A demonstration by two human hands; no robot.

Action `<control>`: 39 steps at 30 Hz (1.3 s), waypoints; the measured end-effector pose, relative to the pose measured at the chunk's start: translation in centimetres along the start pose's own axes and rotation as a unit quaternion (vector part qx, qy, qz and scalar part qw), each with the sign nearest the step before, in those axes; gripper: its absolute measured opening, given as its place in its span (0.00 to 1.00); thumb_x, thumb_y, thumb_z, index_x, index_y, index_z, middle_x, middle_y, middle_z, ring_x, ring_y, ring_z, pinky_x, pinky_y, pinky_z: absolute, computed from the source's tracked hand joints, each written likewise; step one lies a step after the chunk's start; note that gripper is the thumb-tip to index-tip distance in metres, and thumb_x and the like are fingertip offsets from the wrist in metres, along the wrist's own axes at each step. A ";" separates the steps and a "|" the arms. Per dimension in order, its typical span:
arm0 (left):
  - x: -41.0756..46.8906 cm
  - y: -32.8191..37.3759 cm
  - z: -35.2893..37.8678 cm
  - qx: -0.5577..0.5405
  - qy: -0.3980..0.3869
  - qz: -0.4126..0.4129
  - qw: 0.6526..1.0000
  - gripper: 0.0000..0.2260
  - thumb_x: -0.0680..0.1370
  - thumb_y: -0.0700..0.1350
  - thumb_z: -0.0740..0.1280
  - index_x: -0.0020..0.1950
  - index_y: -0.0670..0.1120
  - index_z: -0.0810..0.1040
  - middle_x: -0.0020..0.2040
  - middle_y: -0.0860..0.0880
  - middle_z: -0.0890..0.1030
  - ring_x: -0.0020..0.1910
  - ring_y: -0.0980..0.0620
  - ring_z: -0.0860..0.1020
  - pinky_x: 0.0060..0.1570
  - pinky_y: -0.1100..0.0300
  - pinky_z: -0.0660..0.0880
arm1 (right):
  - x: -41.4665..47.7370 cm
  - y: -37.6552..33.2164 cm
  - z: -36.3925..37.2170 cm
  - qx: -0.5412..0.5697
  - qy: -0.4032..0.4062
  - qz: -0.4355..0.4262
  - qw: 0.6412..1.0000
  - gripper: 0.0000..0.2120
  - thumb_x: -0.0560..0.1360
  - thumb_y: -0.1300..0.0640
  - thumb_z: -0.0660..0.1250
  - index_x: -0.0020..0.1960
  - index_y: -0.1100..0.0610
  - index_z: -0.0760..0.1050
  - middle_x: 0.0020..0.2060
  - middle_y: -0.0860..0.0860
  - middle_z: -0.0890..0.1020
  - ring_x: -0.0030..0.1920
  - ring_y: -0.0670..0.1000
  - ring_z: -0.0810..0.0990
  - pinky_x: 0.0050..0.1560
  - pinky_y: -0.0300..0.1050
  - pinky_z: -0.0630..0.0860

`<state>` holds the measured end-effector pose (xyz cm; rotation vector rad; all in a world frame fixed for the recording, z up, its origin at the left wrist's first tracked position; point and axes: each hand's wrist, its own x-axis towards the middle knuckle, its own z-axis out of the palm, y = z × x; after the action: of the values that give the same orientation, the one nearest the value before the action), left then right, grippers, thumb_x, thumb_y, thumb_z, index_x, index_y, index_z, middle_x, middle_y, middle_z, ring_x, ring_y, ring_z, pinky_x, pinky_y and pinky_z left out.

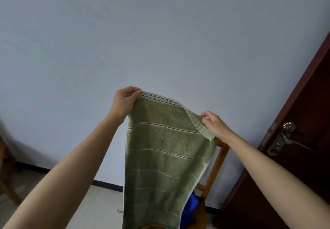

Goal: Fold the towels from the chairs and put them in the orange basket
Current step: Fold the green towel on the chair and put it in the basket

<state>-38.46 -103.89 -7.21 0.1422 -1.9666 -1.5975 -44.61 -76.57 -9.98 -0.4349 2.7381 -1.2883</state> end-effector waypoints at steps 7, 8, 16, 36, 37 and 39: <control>-0.2 -1.0 -1.1 0.018 0.031 -0.015 0.999 0.05 0.77 0.39 0.63 0.47 0.44 0.79 0.38 0.53 0.78 0.38 0.59 0.74 0.41 0.64 0.72 | -1.5 0.0 2.9 -0.310 0.014 -0.073 0.948 0.29 0.72 0.46 0.67 0.66 0.52 0.58 0.52 0.49 0.75 0.44 0.51 0.75 0.53 0.49 0.68; -0.2 -1.2 -1.4 0.026 0.032 -0.016 0.999 0.06 0.77 0.39 0.63 0.47 0.43 0.80 0.38 0.53 0.78 0.38 0.59 0.74 0.41 0.64 0.72 | -1.5 0.1 2.9 -0.278 0.023 -0.074 0.958 0.25 0.73 0.52 0.66 0.65 0.53 0.59 0.50 0.49 0.74 0.40 0.50 0.73 0.49 0.48 0.67; -0.2 -2.0 -2.8 0.072 0.018 -0.022 0.997 0.08 0.77 0.38 0.63 0.52 0.39 0.81 0.44 0.46 0.79 0.45 0.52 0.75 0.47 0.60 0.73 | -0.2 0.6 1.3 -0.061 0.063 -0.064 0.994 0.06 0.73 0.66 0.63 0.43 0.56 0.76 0.39 0.52 0.76 0.41 0.50 0.72 0.38 0.41 0.64; -8.3 1.7 -7.4 -0.033 0.120 -0.138 0.983 0.06 0.75 0.35 0.66 0.45 0.45 0.79 0.32 0.54 0.82 0.32 0.59 0.79 0.37 0.65 0.78 | 5.8 -2.5 0.4 0.315 -0.029 -0.082 0.945 0.14 0.78 0.64 0.59 0.34 0.56 0.69 0.32 0.51 0.71 0.32 0.45 0.71 0.31 0.36 0.68; -9.6 1.7 -7.4 -0.060 0.129 -0.152 0.978 0.07 0.76 0.34 0.64 0.46 0.45 0.79 0.35 0.51 0.83 0.35 0.57 0.80 0.38 0.65 0.79 | 5.8 -2.7 0.7 0.320 -0.053 -0.088 0.942 0.14 0.78 0.63 0.59 0.34 0.56 0.70 0.32 0.50 0.72 0.32 0.45 0.71 0.30 0.34 0.69; -11.9 1.5 -7.7 -0.088 0.153 -0.175 0.969 0.09 0.76 0.34 0.63 0.47 0.46 0.79 0.43 0.47 0.82 0.42 0.53 0.80 0.43 0.61 0.79 | 5.9 -2.9 1.6 0.325 -0.090 -0.091 0.937 0.14 0.79 0.62 0.58 0.36 0.55 0.71 0.32 0.50 0.73 0.32 0.44 0.72 0.28 0.33 0.70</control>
<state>-24.43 -104.87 -9.49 0.6566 -1.6168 -1.8338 -49.33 -81.25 -8.53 -0.6961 1.9930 -1.9662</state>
